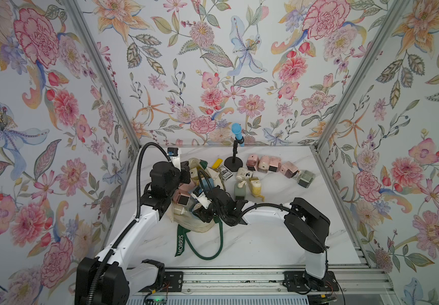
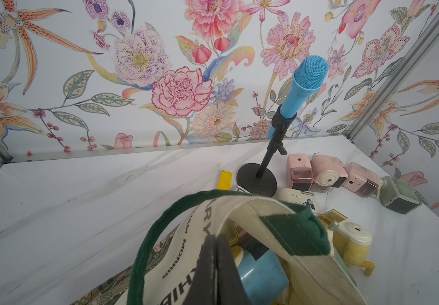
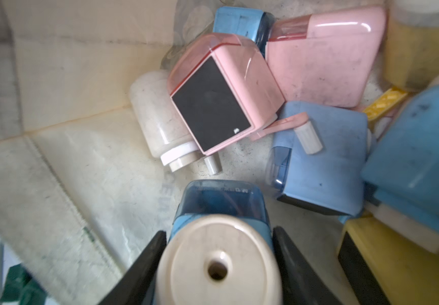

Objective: Take out the pencil sharpeners from the tote bags
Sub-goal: Pick up the pencil sharpener from the canvas bag.

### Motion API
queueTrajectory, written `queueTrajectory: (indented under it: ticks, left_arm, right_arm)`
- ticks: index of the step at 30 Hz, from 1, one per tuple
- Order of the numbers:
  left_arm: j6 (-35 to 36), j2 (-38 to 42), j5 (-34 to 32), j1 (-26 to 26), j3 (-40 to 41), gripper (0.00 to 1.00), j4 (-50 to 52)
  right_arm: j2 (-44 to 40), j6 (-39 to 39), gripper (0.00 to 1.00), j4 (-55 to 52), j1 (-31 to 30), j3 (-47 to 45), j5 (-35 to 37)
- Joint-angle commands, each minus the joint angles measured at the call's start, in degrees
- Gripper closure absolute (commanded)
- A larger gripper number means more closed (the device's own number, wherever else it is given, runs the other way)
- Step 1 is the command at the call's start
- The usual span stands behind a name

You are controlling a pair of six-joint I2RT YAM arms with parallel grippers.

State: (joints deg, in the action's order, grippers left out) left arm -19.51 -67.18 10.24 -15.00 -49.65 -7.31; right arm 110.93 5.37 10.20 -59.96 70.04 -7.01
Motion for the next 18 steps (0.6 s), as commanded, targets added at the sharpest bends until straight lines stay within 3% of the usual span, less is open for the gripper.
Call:
queueTrajectory:
  ticks: [1, 18]
  left_arm:
    - [-0.24, 0.12, 0.61, 0.06, -1.55, 1.00, -0.07]
    - [-0.16, 0.20, 0.49, 0.06, -1.58, 1.00, 0.02]
  right_arm:
    - [-4.17, 1.06, 0.51, -1.40, -1.45, -2.71, -2.73]
    - [-26.02, 1.33, 0.53, 9.57, -2.82, -18.10, -12.88]
